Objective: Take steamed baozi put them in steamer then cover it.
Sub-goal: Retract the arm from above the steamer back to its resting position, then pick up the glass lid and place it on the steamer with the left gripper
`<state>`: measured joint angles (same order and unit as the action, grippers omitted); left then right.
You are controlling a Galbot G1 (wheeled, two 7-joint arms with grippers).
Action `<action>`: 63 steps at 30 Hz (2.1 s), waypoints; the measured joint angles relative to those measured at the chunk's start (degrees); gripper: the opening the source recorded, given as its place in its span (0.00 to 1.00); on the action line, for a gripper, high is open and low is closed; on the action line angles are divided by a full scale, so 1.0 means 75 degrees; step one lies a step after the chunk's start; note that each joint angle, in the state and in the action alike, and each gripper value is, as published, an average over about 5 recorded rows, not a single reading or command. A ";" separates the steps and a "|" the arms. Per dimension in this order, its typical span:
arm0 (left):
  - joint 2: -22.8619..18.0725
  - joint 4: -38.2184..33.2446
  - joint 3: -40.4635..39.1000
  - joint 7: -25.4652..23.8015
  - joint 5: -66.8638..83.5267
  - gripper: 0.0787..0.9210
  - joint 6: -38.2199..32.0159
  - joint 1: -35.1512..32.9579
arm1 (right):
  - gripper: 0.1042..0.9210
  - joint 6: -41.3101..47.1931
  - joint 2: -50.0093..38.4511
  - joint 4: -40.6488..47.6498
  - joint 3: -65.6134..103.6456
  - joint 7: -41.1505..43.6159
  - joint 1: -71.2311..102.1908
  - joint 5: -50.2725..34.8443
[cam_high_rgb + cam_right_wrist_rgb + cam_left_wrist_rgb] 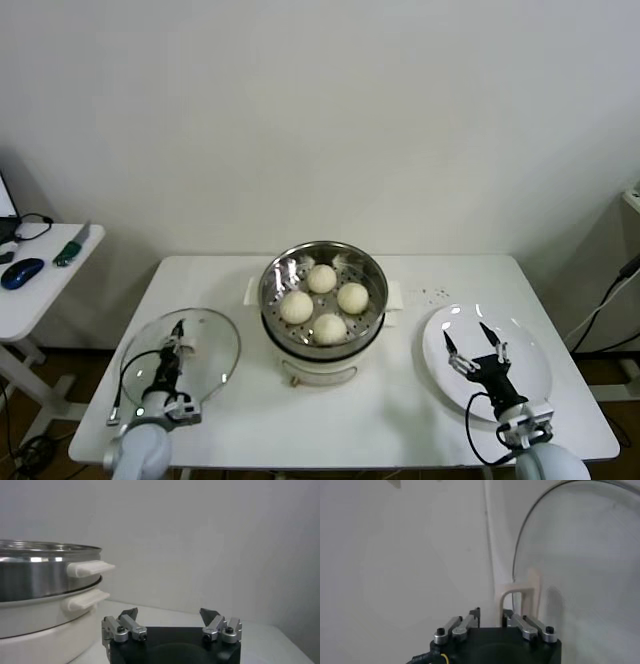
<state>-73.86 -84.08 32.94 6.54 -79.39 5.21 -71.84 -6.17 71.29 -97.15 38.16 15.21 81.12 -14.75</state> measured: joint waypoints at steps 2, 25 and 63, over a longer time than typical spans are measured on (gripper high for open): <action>0.0014 -0.0047 -0.0014 0.0023 0.0048 0.25 0.0006 -0.0019 | 0.88 -0.0017 0.0008 0.0004 0.0002 0.0006 0.0000 0.0016; 0.0789 -0.2942 -0.0042 0.0113 0.0778 0.08 0.1695 -0.1306 | 0.88 0.0052 -0.0428 0.0124 -0.0217 -0.0074 -0.0337 0.0061; 0.0935 -0.3636 -0.5065 -0.2562 0.0493 0.08 0.4937 0.2528 | 0.88 0.0504 -0.0992 0.0737 -0.0564 -0.0496 -0.1144 0.0575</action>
<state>-66.84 -111.36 -5.04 -12.67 -75.70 42.24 -52.88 -2.39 63.85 -91.62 33.93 11.49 72.54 -10.44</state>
